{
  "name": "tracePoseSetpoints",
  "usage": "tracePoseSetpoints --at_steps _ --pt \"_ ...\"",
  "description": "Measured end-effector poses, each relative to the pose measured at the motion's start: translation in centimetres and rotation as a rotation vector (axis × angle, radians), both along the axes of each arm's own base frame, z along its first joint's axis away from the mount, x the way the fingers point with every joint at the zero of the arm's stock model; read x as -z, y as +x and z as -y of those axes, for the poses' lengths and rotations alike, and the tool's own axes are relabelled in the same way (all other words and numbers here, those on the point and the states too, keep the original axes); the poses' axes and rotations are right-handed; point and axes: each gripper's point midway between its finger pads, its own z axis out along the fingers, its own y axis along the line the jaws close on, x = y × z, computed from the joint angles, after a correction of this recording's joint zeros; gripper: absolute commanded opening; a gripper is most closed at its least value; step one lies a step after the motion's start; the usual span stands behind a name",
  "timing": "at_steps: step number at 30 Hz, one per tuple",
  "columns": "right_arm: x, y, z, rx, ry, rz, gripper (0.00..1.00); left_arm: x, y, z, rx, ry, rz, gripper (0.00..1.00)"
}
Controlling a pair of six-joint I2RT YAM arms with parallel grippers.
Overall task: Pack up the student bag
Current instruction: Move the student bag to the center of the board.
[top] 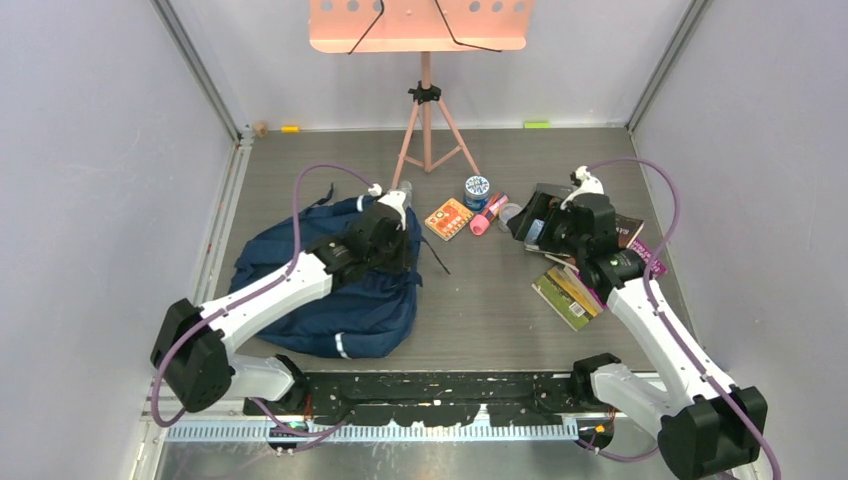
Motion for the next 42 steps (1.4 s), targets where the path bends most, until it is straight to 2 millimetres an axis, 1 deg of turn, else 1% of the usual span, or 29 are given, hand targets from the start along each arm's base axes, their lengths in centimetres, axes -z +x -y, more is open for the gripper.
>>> tracePoseSetpoints --at_steps 4,8,9,10,13,15,16,18,21,23,25,27,28,29,30,31,32,33,36,38,40,42 --pt "0.4 -0.4 -1.8 -0.002 0.004 -0.017 0.97 0.6 0.8 2.9 0.019 -0.07 -0.005 0.0" --pt "1.1 -0.4 -2.5 0.018 0.003 -0.042 0.96 2.0 1.0 5.8 0.056 -0.107 -0.034 0.0" --pt "1.2 -0.5 -2.7 0.021 0.003 -0.045 0.97 2.2 1.1 6.5 0.067 -0.116 -0.039 0.04" --pt "1.4 -0.5 -2.8 0.023 0.0 -0.05 0.97 2.4 1.2 7.1 0.077 -0.123 -0.045 0.12" --pt "1.8 -0.8 -2.6 0.03 -0.023 -0.062 0.99 2.4 1.5 8.4 0.105 -0.136 -0.051 0.47" --pt "2.2 -1.1 -2.3 0.033 -0.051 -0.074 1.0 1.2 1.7 9.2 0.136 -0.159 -0.034 0.67" --pt "2.3 -1.3 -2.0 0.034 -0.065 -0.079 1.0 0.3 1.9 9.7 0.153 -0.176 -0.014 0.75" --pt "2.2 -1.7 -1.7 0.032 -0.083 -0.077 1.0 -1.6 2.4 10.1 0.178 -0.207 0.026 0.83" --pt "1.4 -2.1 -1.6 0.014 -0.084 -0.052 1.0 -3.4 2.4 9.5 0.204 -0.243 0.041 0.9" --pt "1.1 -2.3 -2.0 -0.006 -0.075 -0.041 0.99 -4.5 2.8 8.2 0.194 -0.27 0.044 0.94" --pt "1.1 -2.4 -2.8 -0.04 -0.061 -0.041 0.99 -5.4 3.7 5.7 0.155 -0.294 0.048 0.98" --pt "1.5 -2.7 -4.2 -0.093 -0.04 -0.049 0.99 -5.7 4.4 1.8 0.077 -0.298 0.051 1.0" --pt "1.9 -2.8 -4.8 -0.117 -0.031 -0.056 0.99 -5.8 4.6 0.4 0.047 -0.297 0.052 1.0" --pt "2.3 -3.0 -5.5 -0.139 -0.022 -0.065 0.98 -5.9 5.1 -2.0 -0.007 -0.293 0.058 1.0" --pt "2.9 -3.2 -6.5 -0.169 -0.008 -0.08 0.98 -5.8 5.3 -3.9 -0.05 -0.29 0.061 1.0" --pt "3.5 -3.4 -7.3 -0.194 0.002 -0.093 0.98 -5.7 5.4 -5.5 -0.084 -0.286 0.061 1.0" --pt "4.0 -3.6 -8.2 -0.218 0.012 -0.108 0.98 -5.3 5.6 -7.8 -0.14 -0.277 0.062 1.0" --pt "4.6 -3.8 -9.1 -0.24 0.022 -0.118 0.98 -4.9 5.7 -9.6 -0.184 -0.267 0.056 1.0" --pt "6.2 -4.8 -11.4 -0.293 0.048 -0.138 0.97 -3.0 6.0 -14.6 -0.318 -0.262 0.015 1.0" --pt "7.0 -5.0 -12.6 -0.315 0.06 -0.148 0.96 -1.7 6.0 -17.4 -0.406 -0.266 -0.015 1.0" --pt "7.4 -5.0 -13.9 -0.335 0.073 -0.149 0.92 -0.8 5.7 -19.2 -0.462 -0.262 -0.041 1.0" --pt "8.0 -4.8 -14.8 -0.348 0.075 -0.149 0.88 -0.7 5.6 -19.7 -0.474 -0.259 -0.046 1.0"
